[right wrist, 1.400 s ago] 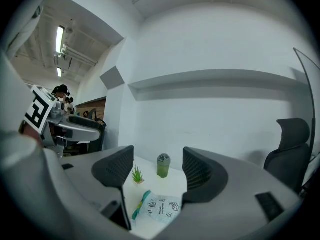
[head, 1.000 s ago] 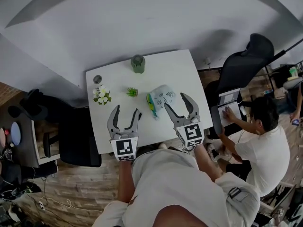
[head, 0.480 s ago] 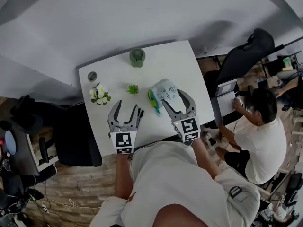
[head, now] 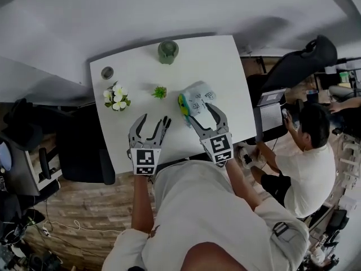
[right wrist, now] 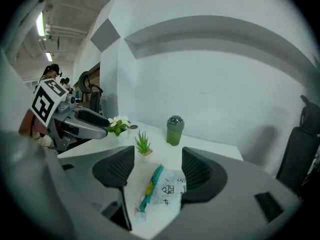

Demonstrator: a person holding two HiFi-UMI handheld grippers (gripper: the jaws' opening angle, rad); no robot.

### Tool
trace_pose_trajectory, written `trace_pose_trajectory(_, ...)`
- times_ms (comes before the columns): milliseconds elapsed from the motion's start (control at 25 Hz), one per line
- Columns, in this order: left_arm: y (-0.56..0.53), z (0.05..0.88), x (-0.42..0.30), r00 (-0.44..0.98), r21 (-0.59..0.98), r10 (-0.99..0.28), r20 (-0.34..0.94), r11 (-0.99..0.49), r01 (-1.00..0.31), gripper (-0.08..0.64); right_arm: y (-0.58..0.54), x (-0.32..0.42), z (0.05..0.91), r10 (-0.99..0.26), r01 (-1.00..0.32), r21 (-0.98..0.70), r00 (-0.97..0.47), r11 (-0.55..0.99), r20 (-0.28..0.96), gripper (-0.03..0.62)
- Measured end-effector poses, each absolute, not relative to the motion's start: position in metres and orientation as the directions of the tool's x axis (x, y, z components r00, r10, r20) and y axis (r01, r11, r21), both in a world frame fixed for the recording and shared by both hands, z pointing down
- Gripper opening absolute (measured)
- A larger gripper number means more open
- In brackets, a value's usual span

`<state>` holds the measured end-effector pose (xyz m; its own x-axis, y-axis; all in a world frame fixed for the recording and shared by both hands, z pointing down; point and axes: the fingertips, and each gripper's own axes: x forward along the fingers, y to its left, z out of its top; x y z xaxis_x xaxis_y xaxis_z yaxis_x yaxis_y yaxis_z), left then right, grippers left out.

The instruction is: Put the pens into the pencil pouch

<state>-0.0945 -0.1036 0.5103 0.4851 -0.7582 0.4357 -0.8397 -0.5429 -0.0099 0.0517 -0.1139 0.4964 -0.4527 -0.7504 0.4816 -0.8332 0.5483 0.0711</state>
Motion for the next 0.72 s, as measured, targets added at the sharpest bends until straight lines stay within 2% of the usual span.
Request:
trace_pose_trajectory(320, -0.084, 0.551, -0.095, 0.45, -0.002, -0.716, 0.533, -0.533, -0.846, 0.189, -0.101, 0.032, 0.536, -0.643, -0.755, 0.026, -0.54, 0.656, 0.542, 0.296)
trace_pose_trajectory(720, -0.052, 0.602, -0.106, 0.408, 0.02, -0.645, 0.646, -0.52, -0.854, 0.187, -0.087, 0.009, 0.565, -0.547, -0.681, -0.017, -0.601, 0.732, 0.583, 0.293)
